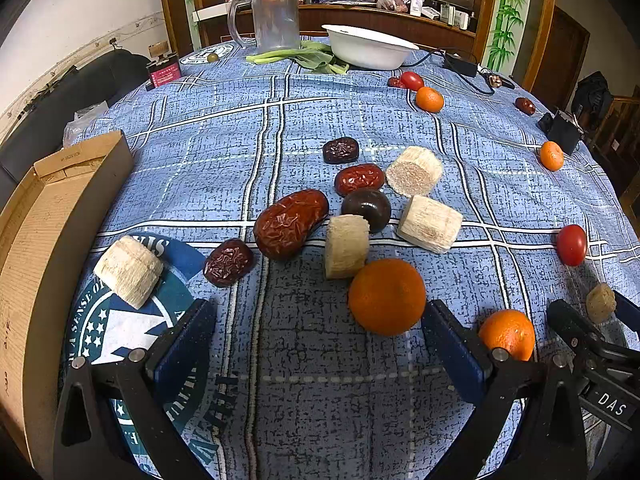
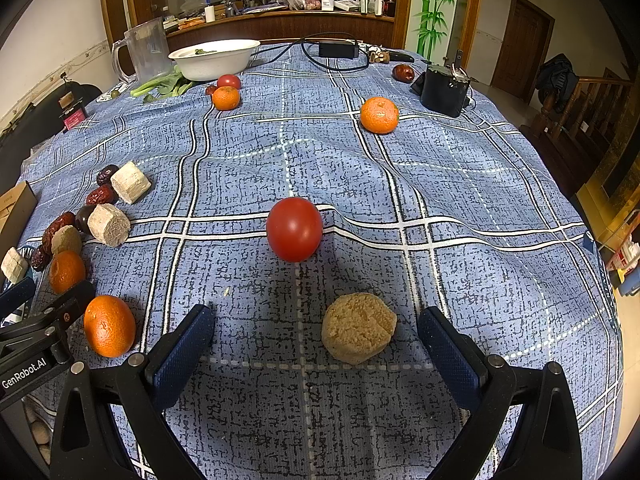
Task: Organize fruits
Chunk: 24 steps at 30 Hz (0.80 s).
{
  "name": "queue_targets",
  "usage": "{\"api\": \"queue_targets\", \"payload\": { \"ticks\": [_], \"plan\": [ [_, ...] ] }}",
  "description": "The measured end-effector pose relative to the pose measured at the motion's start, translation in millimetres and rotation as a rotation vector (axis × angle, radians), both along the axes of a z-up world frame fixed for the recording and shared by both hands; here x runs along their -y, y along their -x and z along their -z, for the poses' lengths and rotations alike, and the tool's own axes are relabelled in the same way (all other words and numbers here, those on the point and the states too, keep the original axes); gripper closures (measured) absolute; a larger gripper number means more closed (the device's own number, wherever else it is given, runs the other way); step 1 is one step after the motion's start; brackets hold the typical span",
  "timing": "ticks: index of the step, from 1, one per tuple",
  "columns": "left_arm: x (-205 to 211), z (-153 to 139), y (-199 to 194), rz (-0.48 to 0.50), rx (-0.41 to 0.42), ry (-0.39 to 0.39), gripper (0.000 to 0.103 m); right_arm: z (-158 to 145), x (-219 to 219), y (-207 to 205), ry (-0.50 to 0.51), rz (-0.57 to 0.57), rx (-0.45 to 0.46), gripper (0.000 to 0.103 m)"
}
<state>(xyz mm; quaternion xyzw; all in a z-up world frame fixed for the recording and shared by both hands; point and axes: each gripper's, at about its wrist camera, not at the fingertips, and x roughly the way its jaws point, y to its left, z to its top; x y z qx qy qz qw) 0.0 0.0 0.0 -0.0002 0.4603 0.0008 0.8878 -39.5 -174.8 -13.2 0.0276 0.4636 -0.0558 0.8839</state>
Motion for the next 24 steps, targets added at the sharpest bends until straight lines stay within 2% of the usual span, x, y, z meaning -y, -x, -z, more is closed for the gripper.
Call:
{"api": "queue_targets", "payload": {
  "ticks": [11, 17, 20, 24],
  "plan": [
    [-0.4, 0.8, -5.0, 0.059, -0.056, -0.002, 0.000, -0.9, 0.4, 0.9, -0.008, 0.007, -0.020, 0.001],
    [-4.7, -3.7, 8.8, 0.124, -0.062, 0.013, 0.000, -2.9, -1.2, 2.2, -0.010, 0.027, -0.044, 0.001],
    [-16.0, -13.4, 21.1, 0.113, -0.032, 0.079, 0.001, -0.9, -0.4, 1.2, -0.009, 0.028, -0.039, 0.001],
    [-38.5, -44.3, 49.8, 0.062, 0.098, 0.077, 0.001, -2.9, -0.8, 5.3, -0.010, 0.031, -0.035, 0.001]
  ]
}}
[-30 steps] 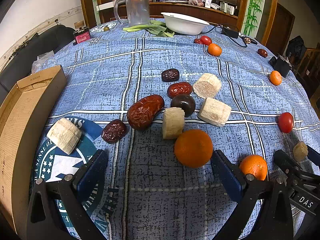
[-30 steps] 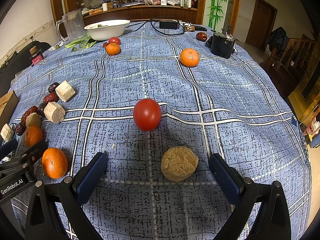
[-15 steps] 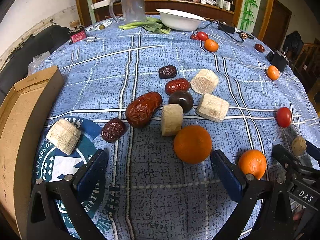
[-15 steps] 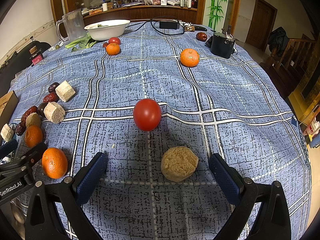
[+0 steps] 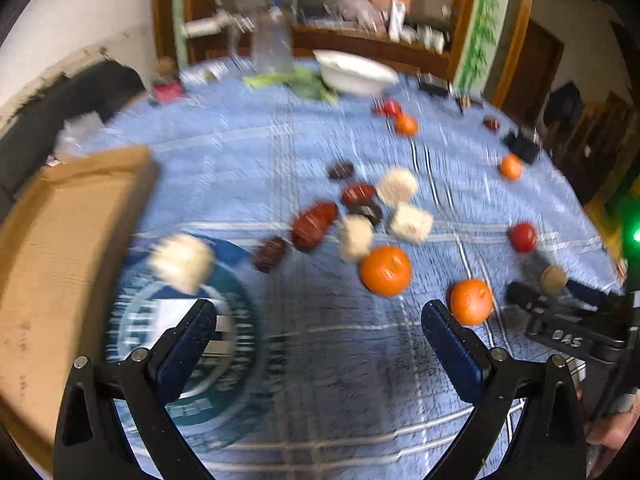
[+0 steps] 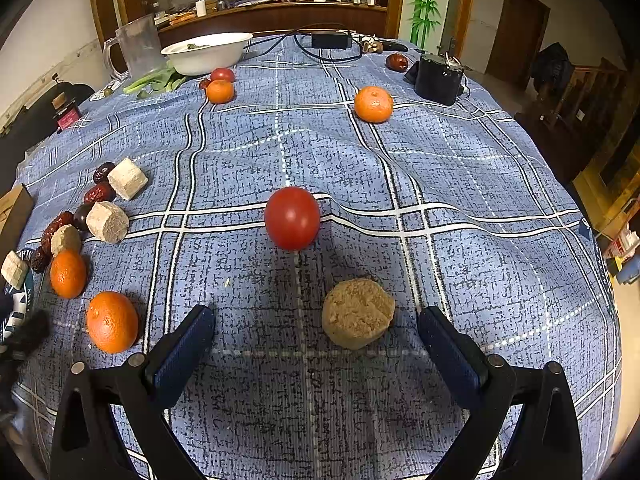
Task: Organize fruits
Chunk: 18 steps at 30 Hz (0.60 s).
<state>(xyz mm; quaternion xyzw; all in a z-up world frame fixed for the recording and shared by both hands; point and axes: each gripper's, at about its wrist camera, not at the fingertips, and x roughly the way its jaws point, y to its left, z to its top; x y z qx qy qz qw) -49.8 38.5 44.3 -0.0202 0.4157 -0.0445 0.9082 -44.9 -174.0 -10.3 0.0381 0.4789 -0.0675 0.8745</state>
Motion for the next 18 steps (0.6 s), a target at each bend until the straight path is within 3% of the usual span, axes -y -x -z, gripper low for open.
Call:
{"api": "queue_targets", "payload": {
  "ticks": [9, 18],
  "plan": [
    [-49.2, -77.0, 63.0, -0.133, 0.288, -0.067, 0.000, -47.1, -23.3, 71.8, -0.049, 0.024, 0.228, 0.001],
    [-54.2, -113.5, 113.8, -0.142, 0.403, -0.080, 0.000, -120.8, -60.0, 140.4, 0.035, 0.018, 0.492, 0.000]
  ]
}}
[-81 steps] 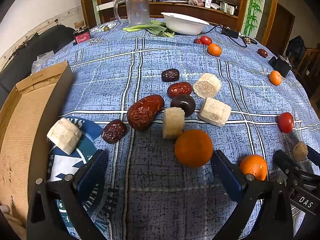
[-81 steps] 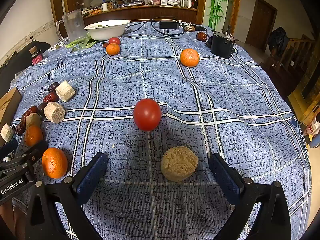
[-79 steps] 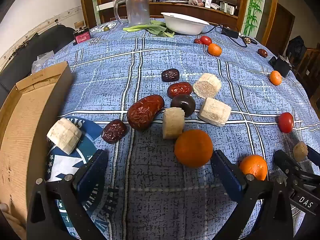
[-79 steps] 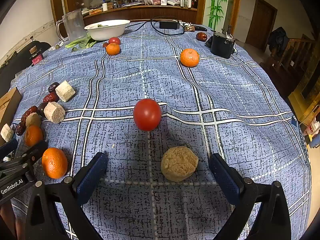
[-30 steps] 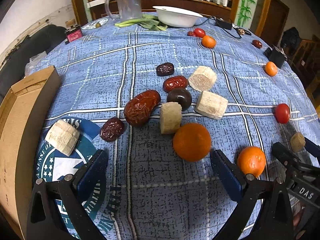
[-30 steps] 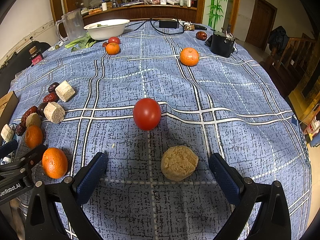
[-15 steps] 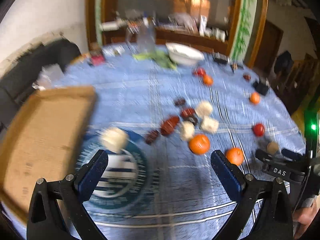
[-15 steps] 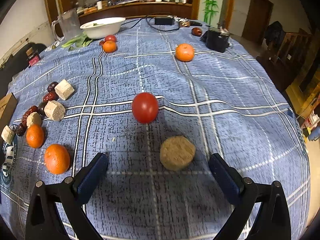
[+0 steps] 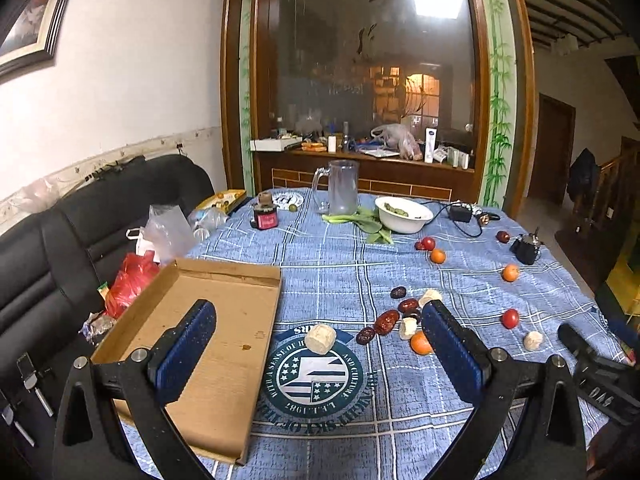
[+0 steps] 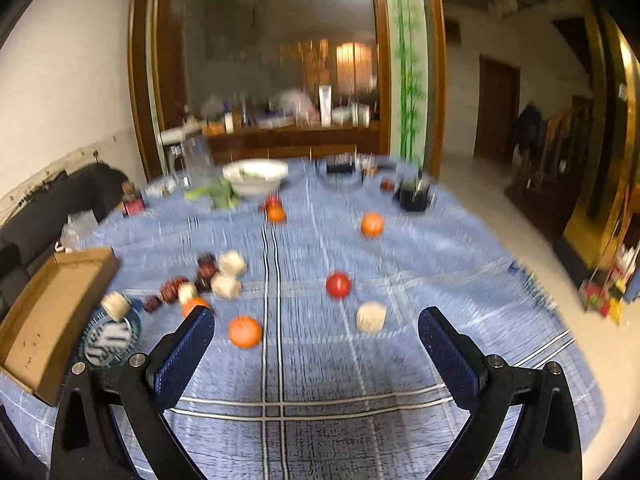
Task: Organize fruits
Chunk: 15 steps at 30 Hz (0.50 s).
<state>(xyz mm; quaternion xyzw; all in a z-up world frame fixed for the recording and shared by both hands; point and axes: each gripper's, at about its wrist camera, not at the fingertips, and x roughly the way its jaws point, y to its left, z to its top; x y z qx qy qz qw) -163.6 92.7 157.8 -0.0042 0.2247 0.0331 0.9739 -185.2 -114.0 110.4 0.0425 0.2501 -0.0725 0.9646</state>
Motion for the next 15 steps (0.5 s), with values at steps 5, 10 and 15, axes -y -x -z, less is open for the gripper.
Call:
{"api": "queue_targets", "payload": {
  "ticks": [5, 10, 15],
  "plan": [
    [-3.1, -12.4, 17.8, -0.001, 0.041, 0.000, 0.000, -25.8, -10.4, 22.8, 0.002, -0.024, 0.069, 0.000],
    [-8.5, -17.1, 27.3, -0.001, 0.057, 0.012, 0.000, -29.6, -18.3, 33.8, -0.004, -0.026, 0.089, 0.000],
    [-11.6, -18.5, 31.2, 0.008, 0.065, 0.037, 0.000, -30.0, -19.7, 43.8, 0.011, 0.004, 0.111, 0.000]
  ]
}}
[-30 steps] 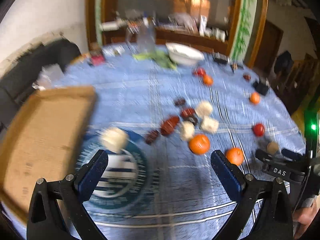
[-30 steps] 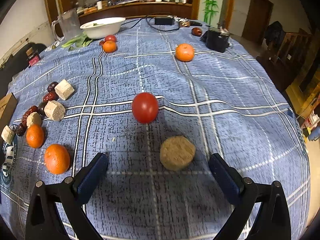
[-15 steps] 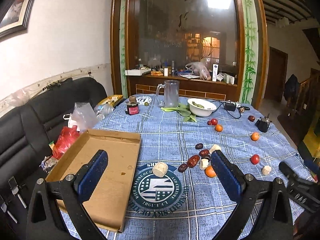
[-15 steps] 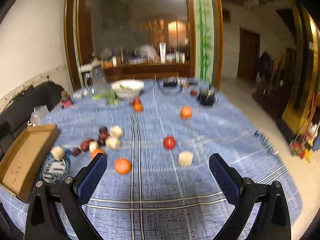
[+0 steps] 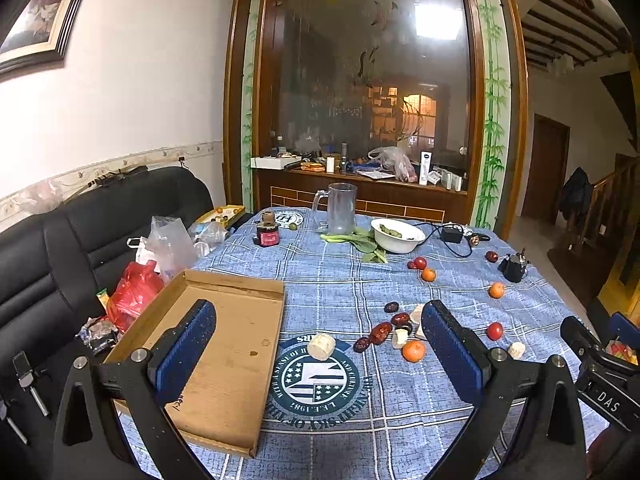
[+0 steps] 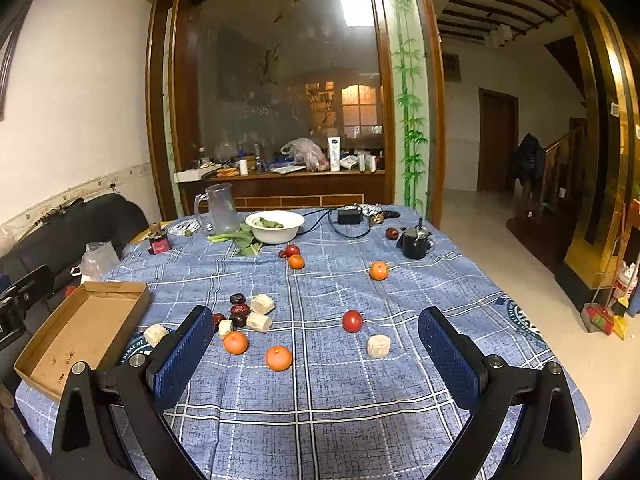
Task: Organize fruits
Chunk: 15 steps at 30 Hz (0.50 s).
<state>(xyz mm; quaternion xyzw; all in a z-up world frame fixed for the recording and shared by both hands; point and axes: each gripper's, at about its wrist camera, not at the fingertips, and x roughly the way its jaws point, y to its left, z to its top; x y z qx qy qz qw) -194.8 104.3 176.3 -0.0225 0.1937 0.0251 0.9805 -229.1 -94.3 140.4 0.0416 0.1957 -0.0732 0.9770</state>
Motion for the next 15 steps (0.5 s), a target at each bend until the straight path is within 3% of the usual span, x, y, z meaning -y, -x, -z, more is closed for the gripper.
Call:
{"api": "queue_targets", "payload": {
  "ticks": [15],
  "plan": [
    [-8.1, -4.0, 12.6, 0.032, 0.011, 0.032, 0.000, -2.8, -30.7, 12.8, 0.077, -0.010, 0.020, 0.000]
  ]
}}
